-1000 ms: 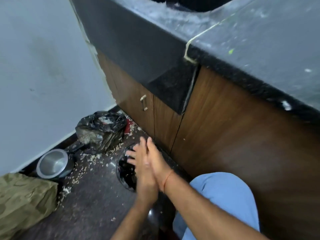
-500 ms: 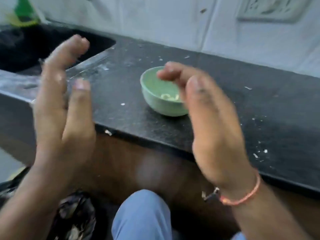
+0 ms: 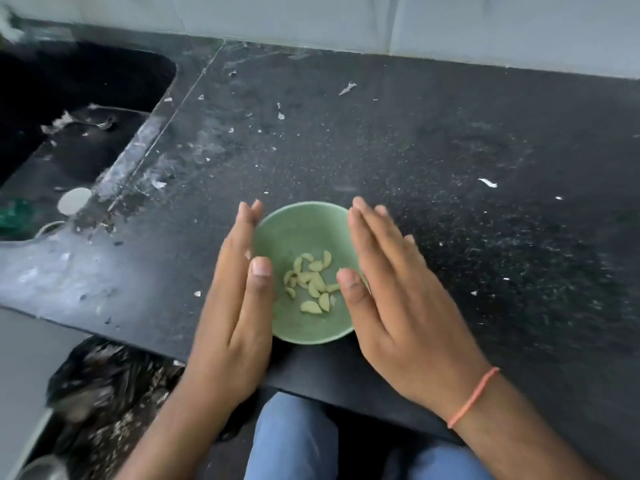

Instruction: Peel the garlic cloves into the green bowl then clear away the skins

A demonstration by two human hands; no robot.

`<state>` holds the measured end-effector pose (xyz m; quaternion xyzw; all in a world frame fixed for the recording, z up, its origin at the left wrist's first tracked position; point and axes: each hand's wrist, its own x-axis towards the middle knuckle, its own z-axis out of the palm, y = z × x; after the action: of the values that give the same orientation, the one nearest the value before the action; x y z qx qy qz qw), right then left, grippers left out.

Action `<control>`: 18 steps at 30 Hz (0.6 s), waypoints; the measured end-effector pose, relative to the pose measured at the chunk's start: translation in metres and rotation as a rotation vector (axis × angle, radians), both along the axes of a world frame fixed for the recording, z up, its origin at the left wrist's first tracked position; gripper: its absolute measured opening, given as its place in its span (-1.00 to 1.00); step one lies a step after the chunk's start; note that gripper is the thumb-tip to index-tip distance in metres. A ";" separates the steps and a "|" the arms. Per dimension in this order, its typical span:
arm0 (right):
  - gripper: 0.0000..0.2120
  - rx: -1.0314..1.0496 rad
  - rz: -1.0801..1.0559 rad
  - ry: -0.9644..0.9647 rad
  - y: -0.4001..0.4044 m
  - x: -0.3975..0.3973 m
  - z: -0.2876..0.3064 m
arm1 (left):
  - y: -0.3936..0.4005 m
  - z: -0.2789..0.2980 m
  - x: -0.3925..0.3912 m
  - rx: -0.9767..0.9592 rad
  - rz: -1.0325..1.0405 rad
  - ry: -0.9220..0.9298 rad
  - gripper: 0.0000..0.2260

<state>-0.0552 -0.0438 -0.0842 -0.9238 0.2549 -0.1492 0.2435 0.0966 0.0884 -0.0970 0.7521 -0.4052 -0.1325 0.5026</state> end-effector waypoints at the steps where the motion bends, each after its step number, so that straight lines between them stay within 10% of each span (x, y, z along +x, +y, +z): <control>1: -0.38 0.005 -0.001 0.026 -0.002 -0.009 0.002 | -0.002 0.003 -0.009 0.002 -0.004 0.107 -0.48; 9: -0.36 0.045 -0.184 0.210 -0.034 -0.120 0.022 | -0.059 0.031 -0.104 0.205 -0.155 0.215 -0.45; 18: -0.32 0.020 -0.212 0.337 -0.048 -0.169 0.027 | -0.081 0.026 -0.139 0.414 -0.275 -0.150 -0.39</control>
<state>-0.2242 -0.0917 -0.0574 -0.9013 0.3892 -0.0148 0.1897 -0.0420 0.0078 -0.0706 0.7846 -0.5039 -0.2235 0.2839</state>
